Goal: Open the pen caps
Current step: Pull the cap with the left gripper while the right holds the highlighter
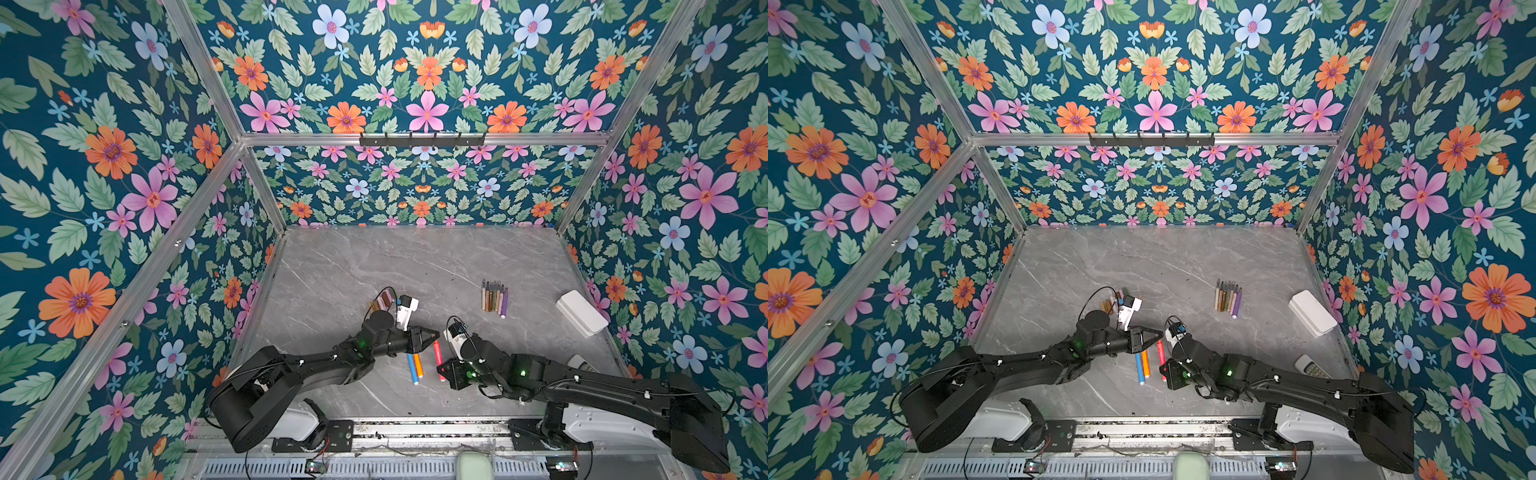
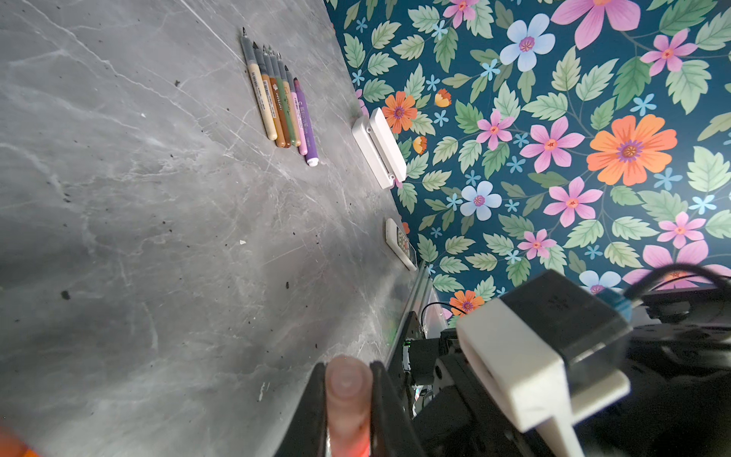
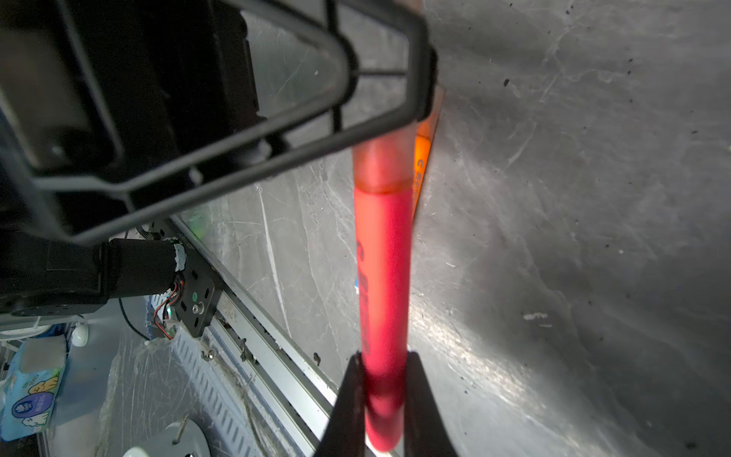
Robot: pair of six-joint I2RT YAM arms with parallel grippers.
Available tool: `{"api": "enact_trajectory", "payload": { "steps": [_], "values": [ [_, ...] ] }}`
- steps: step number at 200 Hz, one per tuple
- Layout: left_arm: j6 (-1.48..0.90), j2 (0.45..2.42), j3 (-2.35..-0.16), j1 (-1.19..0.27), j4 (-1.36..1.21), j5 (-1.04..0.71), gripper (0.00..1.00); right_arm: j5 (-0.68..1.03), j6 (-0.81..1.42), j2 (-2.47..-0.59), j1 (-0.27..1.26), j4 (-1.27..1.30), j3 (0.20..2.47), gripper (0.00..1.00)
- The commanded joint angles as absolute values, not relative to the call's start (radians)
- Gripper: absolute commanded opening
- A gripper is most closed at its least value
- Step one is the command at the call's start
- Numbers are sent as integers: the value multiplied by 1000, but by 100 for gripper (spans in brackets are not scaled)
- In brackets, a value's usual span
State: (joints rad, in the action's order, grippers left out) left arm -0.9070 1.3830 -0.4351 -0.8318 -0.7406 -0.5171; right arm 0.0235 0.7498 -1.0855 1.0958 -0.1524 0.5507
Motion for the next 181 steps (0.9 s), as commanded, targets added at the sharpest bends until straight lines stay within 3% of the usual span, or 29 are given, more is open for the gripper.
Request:
{"api": "enact_trajectory", "payload": {
  "steps": [1,38,113,157,181],
  "values": [
    [-885,1382,-443,-831,-752,-525,23,20,751,-1081,1097,-146,551,0],
    [-888,1390,-445,-833,-753,-529,30,25,750,-1088,1096,-146,555,0],
    [-888,1397,-448,-839,-753,-531,28,25,749,-1093,1096,-144,558,0],
    [-886,1395,-448,-842,-755,-529,19,25,749,-1092,1097,-148,560,0],
    [-884,1393,-449,-843,-755,-532,6,24,747,-1092,1096,-151,560,0]
  ]
}}
